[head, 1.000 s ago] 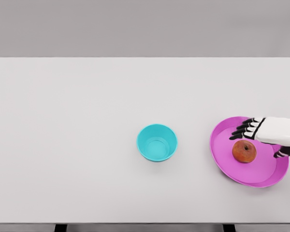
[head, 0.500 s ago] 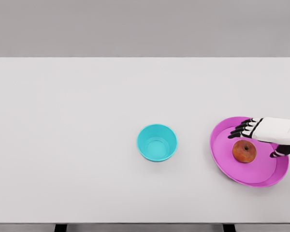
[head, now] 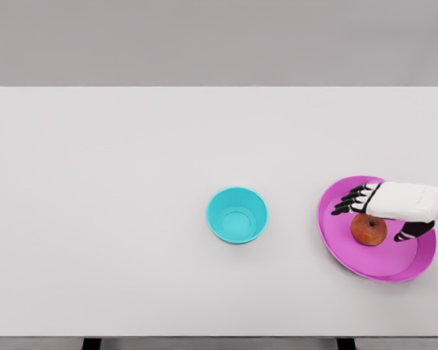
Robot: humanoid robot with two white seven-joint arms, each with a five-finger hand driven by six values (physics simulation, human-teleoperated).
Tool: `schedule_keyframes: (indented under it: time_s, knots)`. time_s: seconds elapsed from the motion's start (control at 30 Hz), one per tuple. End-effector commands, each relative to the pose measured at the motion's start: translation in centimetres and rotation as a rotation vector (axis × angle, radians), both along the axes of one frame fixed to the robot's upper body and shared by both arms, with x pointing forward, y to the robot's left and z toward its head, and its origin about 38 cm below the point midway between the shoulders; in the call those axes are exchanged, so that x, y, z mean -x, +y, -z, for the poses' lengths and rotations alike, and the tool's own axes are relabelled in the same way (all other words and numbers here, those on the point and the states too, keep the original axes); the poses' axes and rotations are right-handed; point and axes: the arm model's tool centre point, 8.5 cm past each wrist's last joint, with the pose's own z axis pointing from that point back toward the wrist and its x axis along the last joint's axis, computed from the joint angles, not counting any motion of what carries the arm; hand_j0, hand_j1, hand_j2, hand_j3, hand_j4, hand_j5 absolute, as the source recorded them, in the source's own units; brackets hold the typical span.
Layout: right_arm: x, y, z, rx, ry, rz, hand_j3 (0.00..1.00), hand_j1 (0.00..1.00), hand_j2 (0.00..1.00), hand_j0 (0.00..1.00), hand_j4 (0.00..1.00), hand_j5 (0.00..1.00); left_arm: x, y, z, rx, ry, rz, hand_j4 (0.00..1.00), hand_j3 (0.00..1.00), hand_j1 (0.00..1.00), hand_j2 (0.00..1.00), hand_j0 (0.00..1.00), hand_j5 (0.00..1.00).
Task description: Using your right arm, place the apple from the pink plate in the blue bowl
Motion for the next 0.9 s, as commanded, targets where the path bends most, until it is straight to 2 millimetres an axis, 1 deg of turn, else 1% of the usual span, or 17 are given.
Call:
schedule_keyframes:
  time_s: [0.0, 0.1, 0.2, 0.23, 0.27, 0.3, 0.33, 0.4, 0.47, 0.5, 0.57, 0.6, 0.8, 0.87]
  knots:
    - [0.3, 0.2, 0.7, -0.001, 0.024, -0.004, 1.0, 1.0, 1.0, 1.0, 1.0, 1.0, 0.0, 0.0, 0.0, 0.0, 0.001, 0.0, 1.0, 1.0, 1.0, 1.0, 1.0, 1.0]
    - [0.2, -0.4, 1.2, 0.004, 0.037, 0.016, 1.0, 1.0, 1.0, 1.0, 1.0, 1.0, 0.0, 0.0, 0.0, 0.0, 0.001, 0.0, 1.0, 1.0, 1.0, 1.0, 1.0, 1.0]
    - [0.2, -0.4, 1.2, 0.004, 0.037, 0.016, 0.99, 0.99, 0.99, 0.99, 0.99, 0.99, 0.0, 0.0, 0.0, 0.0, 0.001, 0.0, 1.0, 1.0, 1.0, 1.0, 1.0, 1.0]
    - [0.2, -0.4, 1.2, 0.004, 0.039, 0.015, 0.74, 0.74, 0.74, 0.74, 0.74, 0.74, 0.0, 0.0, 0.0, 0.0, 0.0, 0.0, 1.0, 1.0, 1.0, 1.0, 1.0, 1.0]
    - [0.2, -0.3, 1.3, 0.003, 0.04, 0.013, 0.64, 0.64, 0.64, 0.64, 0.64, 0.64, 0.0, 0.0, 0.0, 0.0, 0.0, 0.0, 1.0, 1.0, 1.0, 1.0, 1.0, 1.0]
    - [0.3, -0.2, 1.2, 0.004, 0.038, 0.009, 0.51, 0.51, 0.51, 0.51, 0.51, 0.51, 0.0, 0.0, 0.0, 0.0, 0.0, 0.0, 1.0, 1.0, 1.0, 1.0, 1.0, 1.0]
    - [0.3, -0.2, 1.2, 0.003, 0.038, 0.009, 0.4, 0.4, 0.4, 0.4, 0.4, 0.4, 0.0, 0.0, 0.0, 0.0, 0.0, 0.0, 1.0, 1.0, 1.0, 1.0, 1.0, 1.0]
    - [0.3, -0.1, 1.2, 0.002, 0.037, 0.006, 0.37, 0.37, 0.37, 0.37, 0.37, 0.37, 0.0, 0.0, 0.0, 0.0, 0.0, 0.0, 1.0, 1.0, 1.0, 1.0, 1.0, 1.0]
    - [0.3, -0.1, 1.1, 0.002, 0.036, 0.006, 0.3, 0.3, 0.3, 0.3, 0.3, 0.3, 0.0, 0.0, 0.0, 0.0, 0.001, 0.0, 1.0, 1.0, 1.0, 1.0, 1.0, 1.0]
    - [0.3, -0.1, 1.2, 0.002, 0.037, 0.006, 0.3, 0.3, 0.3, 0.3, 0.3, 0.3, 0.0, 0.0, 0.0, 0.0, 0.001, 0.0, 1.0, 1.0, 1.0, 1.0, 1.0, 1.0]
    - [0.3, -0.1, 1.1, 0.002, 0.036, 0.006, 0.3, 0.3, 0.3, 0.3, 0.3, 0.3, 0.0, 0.0, 0.0, 0.0, 0.0, 0.0, 1.0, 1.0, 1.0, 1.0, 1.0, 1.0]
    - [0.0, 0.0, 0.7, 0.001, 0.023, 0.005, 0.3, 0.3, 0.3, 0.3, 0.3, 0.3, 0.1, 0.0, 0.0, -0.001, 0.002, 0.0, 1.0, 1.0, 1.0, 1.0, 1.0, 1.0]
    - [-0.7, 0.1, -0.4, -0.007, -0.008, 0.002, 0.3, 0.3, 0.3, 0.3, 0.3, 0.3, 0.0, 0.0, 0.0, 0.0, 0.0, 0.0, 1.0, 1.0, 1.0, 1.0, 1.0, 1.0]
    - [-1.2, 0.3, -1.2, -0.014, -0.028, 0.001, 0.3, 0.3, 0.3, 0.3, 0.3, 0.3, 0.0, 0.0, 0.0, 0.0, 0.001, 0.0, 1.0, 1.0, 1.0, 1.0, 1.0, 1.0]
